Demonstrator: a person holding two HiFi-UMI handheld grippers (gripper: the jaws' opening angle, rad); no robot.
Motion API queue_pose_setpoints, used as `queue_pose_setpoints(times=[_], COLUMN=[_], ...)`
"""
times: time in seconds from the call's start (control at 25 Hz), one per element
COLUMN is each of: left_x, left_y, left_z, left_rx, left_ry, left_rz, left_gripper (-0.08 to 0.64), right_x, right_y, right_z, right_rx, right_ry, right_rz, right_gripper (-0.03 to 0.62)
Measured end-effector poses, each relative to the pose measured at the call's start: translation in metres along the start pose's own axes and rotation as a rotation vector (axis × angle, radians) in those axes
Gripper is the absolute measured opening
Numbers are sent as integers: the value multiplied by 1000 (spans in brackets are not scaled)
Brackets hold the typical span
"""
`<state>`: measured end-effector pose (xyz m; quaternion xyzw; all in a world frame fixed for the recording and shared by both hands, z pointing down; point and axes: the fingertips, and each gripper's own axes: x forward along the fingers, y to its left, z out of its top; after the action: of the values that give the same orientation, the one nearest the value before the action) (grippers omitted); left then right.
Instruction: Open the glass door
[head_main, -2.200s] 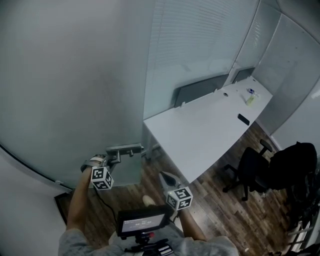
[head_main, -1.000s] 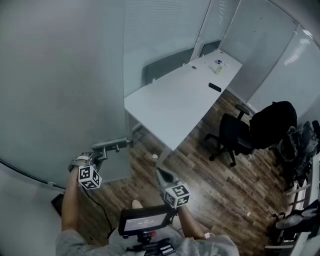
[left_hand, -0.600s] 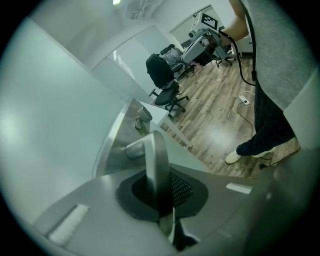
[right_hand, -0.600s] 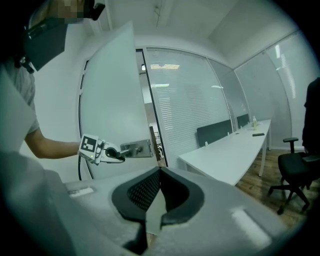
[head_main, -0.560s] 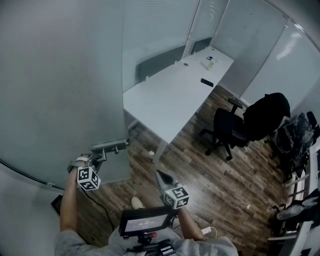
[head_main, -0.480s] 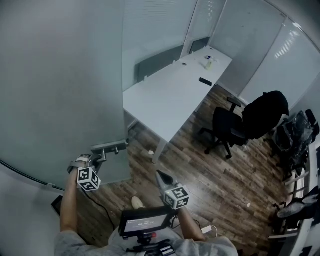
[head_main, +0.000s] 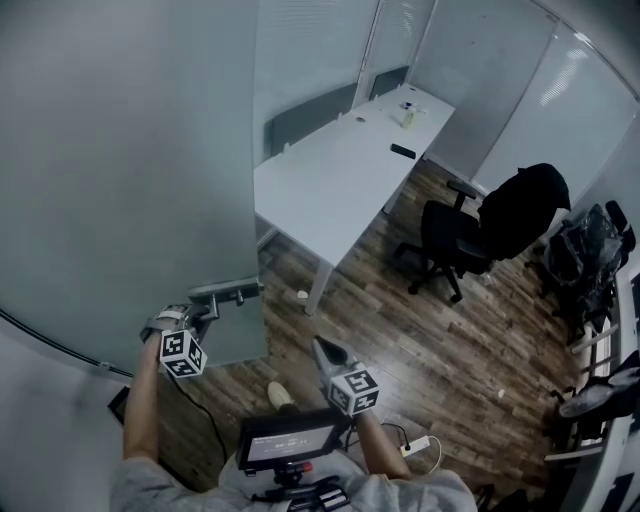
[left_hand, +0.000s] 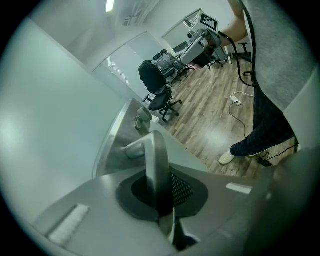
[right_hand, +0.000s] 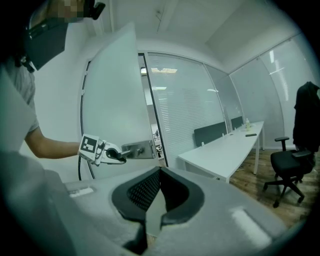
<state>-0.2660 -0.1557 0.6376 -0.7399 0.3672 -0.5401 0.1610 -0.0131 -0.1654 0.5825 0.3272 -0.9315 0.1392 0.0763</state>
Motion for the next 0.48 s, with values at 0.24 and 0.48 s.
queue_pose_setpoints(times=[0.24, 0.48], left_x=[-16, -24], left_y=[-21, -40], left_z=[5, 11], left_rx=[22, 42], left_ry=[-20, -33], left_rz=[-12, -27], left_gripper=[2, 2], right_x=[-24, -48], right_y=[16, 25], right_z=[-12, -25], right_rx=[-1, 10], right_ry=[-12, -18], right_rz=[-18, -36], right_gripper=[2, 2])
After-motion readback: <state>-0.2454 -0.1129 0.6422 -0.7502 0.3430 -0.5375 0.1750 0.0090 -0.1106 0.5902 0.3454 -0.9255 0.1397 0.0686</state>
